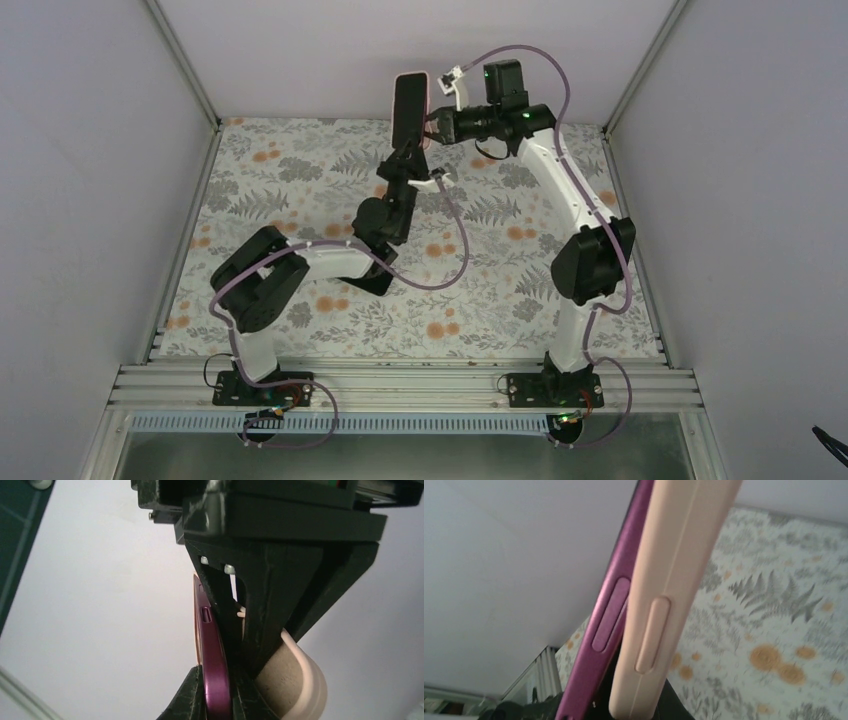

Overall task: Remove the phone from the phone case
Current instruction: Remove the phone case from the phone, then place the phone case at the center of the board.

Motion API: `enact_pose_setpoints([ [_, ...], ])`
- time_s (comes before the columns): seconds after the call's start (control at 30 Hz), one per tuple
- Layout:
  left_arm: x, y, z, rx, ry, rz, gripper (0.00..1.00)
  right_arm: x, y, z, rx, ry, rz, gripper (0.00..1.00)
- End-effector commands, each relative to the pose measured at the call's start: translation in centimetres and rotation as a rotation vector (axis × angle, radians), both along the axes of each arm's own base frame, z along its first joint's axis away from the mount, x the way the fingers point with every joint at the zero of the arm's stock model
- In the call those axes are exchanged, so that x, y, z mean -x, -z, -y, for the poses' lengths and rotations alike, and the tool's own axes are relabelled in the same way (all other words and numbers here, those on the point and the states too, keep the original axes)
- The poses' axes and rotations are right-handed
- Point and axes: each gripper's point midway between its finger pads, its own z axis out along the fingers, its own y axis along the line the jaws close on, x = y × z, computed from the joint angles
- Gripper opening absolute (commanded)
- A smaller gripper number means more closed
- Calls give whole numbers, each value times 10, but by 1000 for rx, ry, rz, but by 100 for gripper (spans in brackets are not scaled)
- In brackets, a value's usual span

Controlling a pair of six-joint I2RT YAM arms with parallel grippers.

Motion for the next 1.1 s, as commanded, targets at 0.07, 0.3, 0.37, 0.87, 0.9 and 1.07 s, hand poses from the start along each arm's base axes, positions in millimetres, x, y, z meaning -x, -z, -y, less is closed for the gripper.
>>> enact_pose_setpoints([
  [0.07, 44, -78, -95, 193, -135, 143, 2, -30, 113, 102, 389, 189, -117, 3],
  [0.3, 50, -64, -106, 172, -122, 34, 2, -26, 122, 106, 418, 178, -143, 3],
  [0.37, 52, -50, -111, 136, -138, 3, 2, -21, 131, 107, 441, 159, -169, 3],
  [0.87, 88, 109, -215, -184, -367, -247, 2, 92, 238, 109, 548, -190, -428, 3],
  [0.9, 89, 121, -220, -198, -369, -273, 2, 94, 243, 110, 560, -192, -430, 3],
  [1.07, 96, 173, -233, -267, -355, -400, 2, 94, 264, 118, 616, -177, -438, 3],
])
